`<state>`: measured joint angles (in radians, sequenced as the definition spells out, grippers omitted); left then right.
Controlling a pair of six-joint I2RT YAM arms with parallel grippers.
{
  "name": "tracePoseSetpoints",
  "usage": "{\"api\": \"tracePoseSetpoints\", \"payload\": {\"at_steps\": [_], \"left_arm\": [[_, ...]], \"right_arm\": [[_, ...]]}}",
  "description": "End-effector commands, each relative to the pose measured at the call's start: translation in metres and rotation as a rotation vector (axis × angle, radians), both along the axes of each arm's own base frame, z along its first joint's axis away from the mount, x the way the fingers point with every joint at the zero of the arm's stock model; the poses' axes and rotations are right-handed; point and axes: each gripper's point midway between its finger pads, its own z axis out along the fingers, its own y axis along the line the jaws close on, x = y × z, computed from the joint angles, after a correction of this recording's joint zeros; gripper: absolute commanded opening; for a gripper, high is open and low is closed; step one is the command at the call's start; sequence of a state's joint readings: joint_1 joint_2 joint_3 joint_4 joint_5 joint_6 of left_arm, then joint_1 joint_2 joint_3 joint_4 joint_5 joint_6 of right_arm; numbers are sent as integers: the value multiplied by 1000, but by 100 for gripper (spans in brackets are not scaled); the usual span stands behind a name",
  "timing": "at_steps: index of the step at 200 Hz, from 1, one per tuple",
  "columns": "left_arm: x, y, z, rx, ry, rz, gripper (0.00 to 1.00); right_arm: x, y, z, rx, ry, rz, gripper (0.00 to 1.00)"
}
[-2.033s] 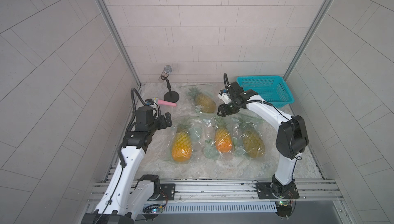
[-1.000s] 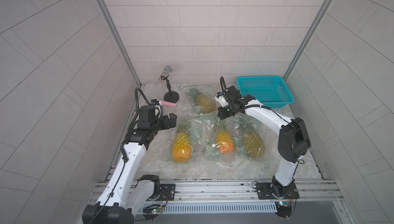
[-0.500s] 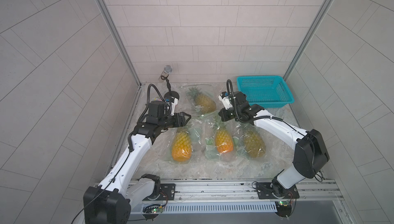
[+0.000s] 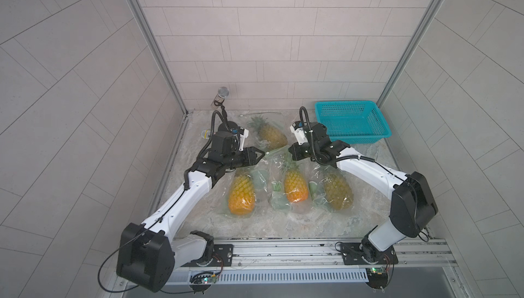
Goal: Open the zip-top bag and take out the pineapple
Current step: Adjust the zipper food storage bag at the center of the board.
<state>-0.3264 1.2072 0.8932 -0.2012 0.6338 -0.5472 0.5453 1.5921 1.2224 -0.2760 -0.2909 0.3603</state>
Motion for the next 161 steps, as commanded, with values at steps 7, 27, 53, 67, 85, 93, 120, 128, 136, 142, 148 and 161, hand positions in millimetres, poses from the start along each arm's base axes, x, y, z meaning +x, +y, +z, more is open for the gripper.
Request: {"api": "tracePoseSetpoints", "payload": {"at_steps": [7, 27, 53, 67, 85, 93, 120, 128, 136, 142, 148, 161], "left_arm": [[12, -3, 0, -22, -9, 39, 48], [18, -5, -5, -28, 3, 48, 43], [23, -6, -14, -25, 32, 61, 37], [24, -7, -18, -29, 48, 59, 35], [24, -10, -22, -34, 67, 51, 35], [23, -11, -22, -36, 71, 47, 35], [22, -14, -26, -35, 83, 39, 33], [22, -14, -26, -35, 83, 40, 32], [22, -15, -26, -36, 83, 35, 28], [22, -16, -27, -36, 86, 34, 27], [22, -16, -27, -37, 87, 34, 27], [21, -19, -27, -41, 88, 29, 26]], "right_arm": [[1, 6, 24, 52, -67, -4, 0], [0, 8, 22, 57, -64, 0, 0], [0, 8, 21, 64, -59, -5, 0], [0, 7, 20, 65, -62, -9, 0], [1, 7, 19, 65, -60, -10, 0], [1, 7, 18, 62, -59, -9, 0], [0, 8, 18, 63, -56, -7, 0], [1, 7, 18, 61, -55, -9, 0], [0, 7, 17, 61, -54, -9, 0], [0, 7, 16, 59, -52, -8, 0], [0, 7, 16, 58, -52, -9, 0], [1, 7, 16, 57, -51, -10, 0]]}}
